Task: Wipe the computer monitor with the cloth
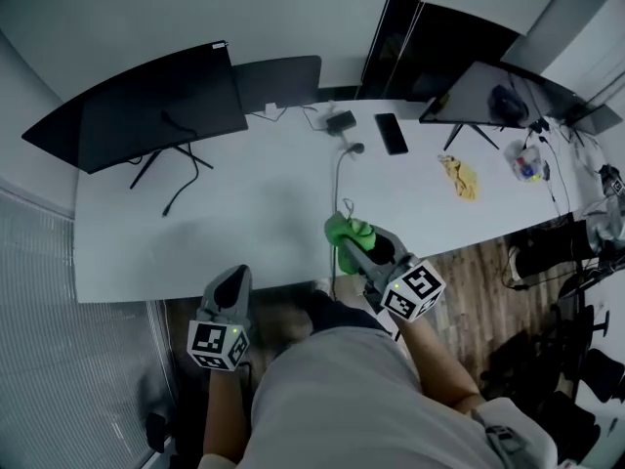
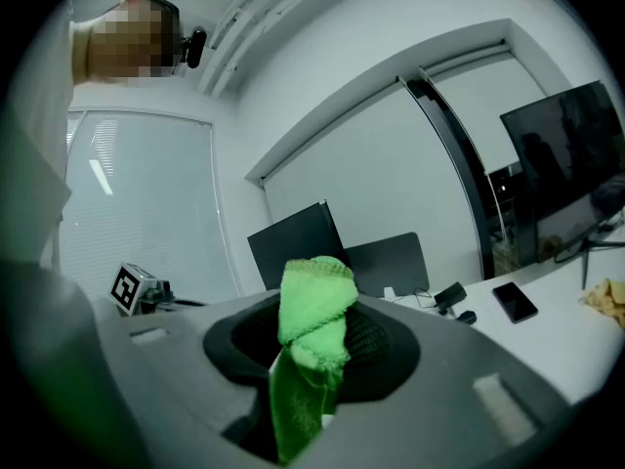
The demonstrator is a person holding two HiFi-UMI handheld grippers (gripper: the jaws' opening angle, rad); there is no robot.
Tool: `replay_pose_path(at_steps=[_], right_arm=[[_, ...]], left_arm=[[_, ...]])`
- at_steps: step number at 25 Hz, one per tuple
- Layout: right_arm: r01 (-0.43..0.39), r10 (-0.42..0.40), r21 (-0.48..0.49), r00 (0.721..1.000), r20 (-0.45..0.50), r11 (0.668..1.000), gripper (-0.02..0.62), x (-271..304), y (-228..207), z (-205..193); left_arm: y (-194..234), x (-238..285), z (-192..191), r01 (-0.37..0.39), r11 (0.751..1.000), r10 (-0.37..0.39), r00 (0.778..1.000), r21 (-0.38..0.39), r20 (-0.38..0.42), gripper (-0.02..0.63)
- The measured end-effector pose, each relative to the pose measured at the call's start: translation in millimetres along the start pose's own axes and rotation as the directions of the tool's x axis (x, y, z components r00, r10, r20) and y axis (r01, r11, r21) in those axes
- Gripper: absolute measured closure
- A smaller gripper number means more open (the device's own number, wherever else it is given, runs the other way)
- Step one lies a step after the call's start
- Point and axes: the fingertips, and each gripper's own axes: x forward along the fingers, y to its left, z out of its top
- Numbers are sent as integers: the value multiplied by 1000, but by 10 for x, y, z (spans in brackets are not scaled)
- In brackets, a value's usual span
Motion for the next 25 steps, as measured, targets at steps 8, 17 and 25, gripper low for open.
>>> replay_pose_path(at_steps=[8,17,25], right_arm=[[-90,90,22,996,11,996,463,645,-597,393],[-172,165,44,978,127,984,463,1322,-896,1019],[-203,184,70,959,216,977,463,1987,-795,1560]], left_arm=[[233,872,411,-38,999,38,999,-1,3,597],[516,1235,536,-90,996,89,996,-10,-26,597],[947,1305,736,-64,998,64,998,-12,-8,597]])
